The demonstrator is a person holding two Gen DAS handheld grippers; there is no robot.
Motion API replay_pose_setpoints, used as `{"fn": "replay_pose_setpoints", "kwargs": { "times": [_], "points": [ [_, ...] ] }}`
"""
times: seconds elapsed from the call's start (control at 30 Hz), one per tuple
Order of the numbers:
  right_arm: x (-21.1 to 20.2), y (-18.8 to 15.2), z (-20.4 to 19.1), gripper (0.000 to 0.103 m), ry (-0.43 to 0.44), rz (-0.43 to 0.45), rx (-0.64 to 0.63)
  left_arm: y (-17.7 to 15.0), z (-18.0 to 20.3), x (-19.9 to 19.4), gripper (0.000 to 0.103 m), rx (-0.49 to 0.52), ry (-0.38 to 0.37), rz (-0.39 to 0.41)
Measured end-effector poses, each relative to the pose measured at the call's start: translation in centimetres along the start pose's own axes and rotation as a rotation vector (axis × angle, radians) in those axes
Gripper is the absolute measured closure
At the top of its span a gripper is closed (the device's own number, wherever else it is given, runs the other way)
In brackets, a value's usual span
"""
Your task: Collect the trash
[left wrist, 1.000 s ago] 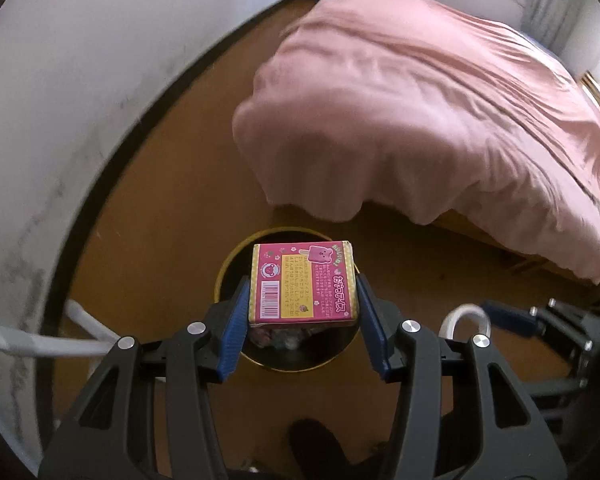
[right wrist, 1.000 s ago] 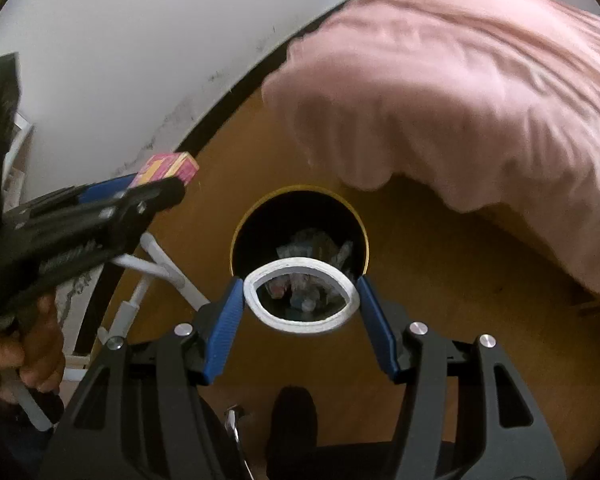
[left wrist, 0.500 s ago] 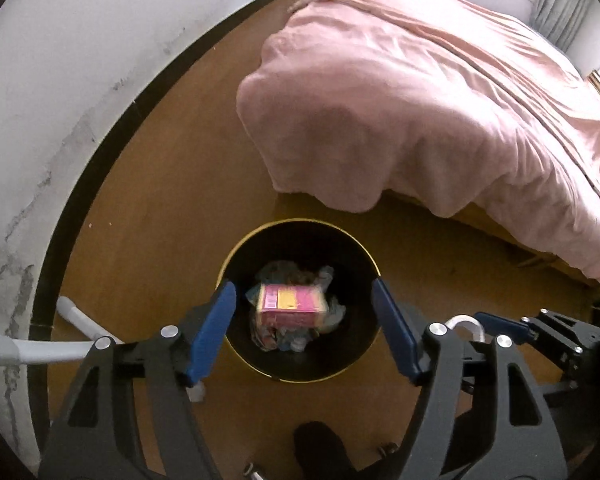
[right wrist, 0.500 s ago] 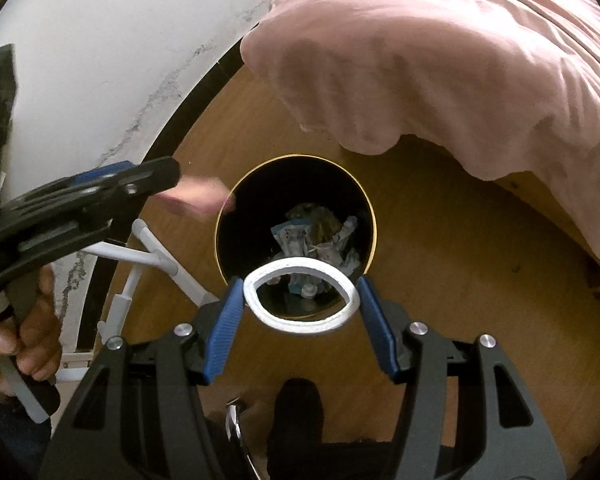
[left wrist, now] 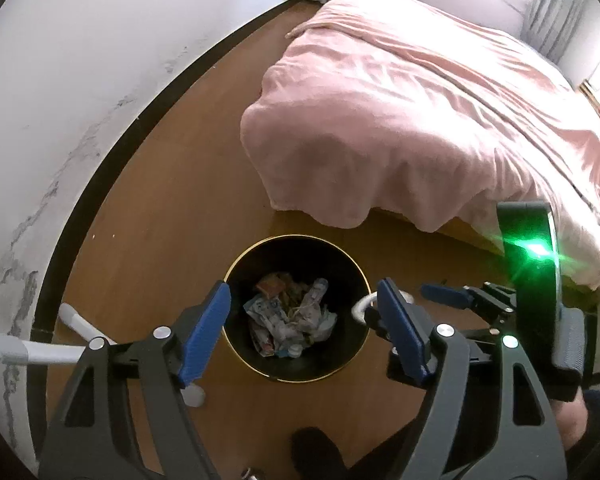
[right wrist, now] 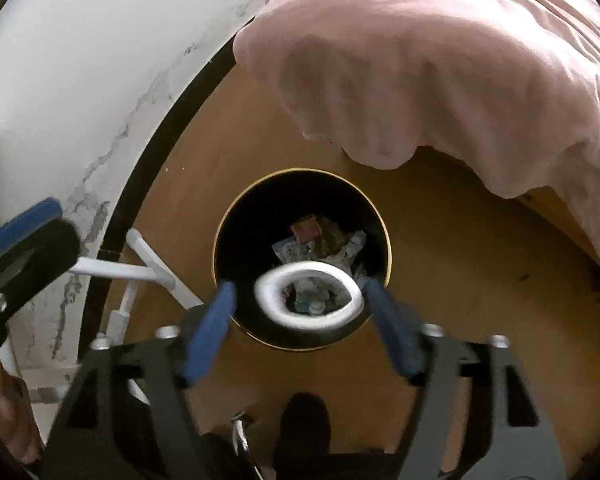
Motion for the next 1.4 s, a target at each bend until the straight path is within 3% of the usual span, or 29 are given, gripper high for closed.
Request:
{"fn": "replay_pose_setpoints", "kwargs": {
  "times": [0.2,0.3,0.4,0.57,0.67,0.77,0.87,1.03,1.27,1.4],
  "points": [
    [-2.0,0.8,0.6,0.026,0.005,0.028,0.022,-0.7,1.6,-3.3,0.025,0.018,-0.012,0.019],
    [-4.6,1.5,0.9,0.026,0.000,0.047,0.027,-0.8,3.7,-6.5,0.020,0.048,-0.024,0.060],
    [-8.8,2.8,0.2,0.026,-0.035,0.120,-0.009,-0.7,5.4,-10.5,0.016,0.056,-0.034,0.114],
    [-17.8,4.2,-5.1,0.019,-0.006,0.292,-0.113,-1.8,4.1,-18.8,0.012,0.007,-0.004,0.216],
    [-22.9,3.6,-11.2,0.018,0.041,0.387,-0.233,-4.4,0.1,-25.0,0.011,-0.083,0.083,0.294],
    [-26.2,1.6,-18.1,0.018,0.113,0.445,-0.361,-8.4,-5.1,-31.1,0.011,-0.196,0.189,0.356],
    [-28.5,-1.2,-24.7,0.018,0.186,0.481,-0.481,-13.4,-10.4,-37.1,0.011,-0.304,0.343,0.410],
    [-29.7,-6.4,-34.7,0.018,0.285,0.482,-0.668,-23.6,-17.7,-45.5,0.011,-0.514,0.566,0.445],
    [-30.2,-13.1,-43.7,0.018,0.372,0.451,-0.856,-35.9,-21.7,-53.2,0.011,-0.753,0.747,0.492],
    [-30.4,-15.6,-46.4,0.018,0.398,0.445,-0.911,-40.2,-21.8,-55.1,0.011,-0.815,0.799,0.495]
  ]
}}
Point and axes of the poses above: each gripper's, at about its wrist camera, not at the fingertips, and x roughly the way its jaws point, z to its right, y to its top, the point moved 7 cm from there along x, roughly the way its jaws point, and after that the axes turned 7 degrees about -y, right-handed, at the moved point
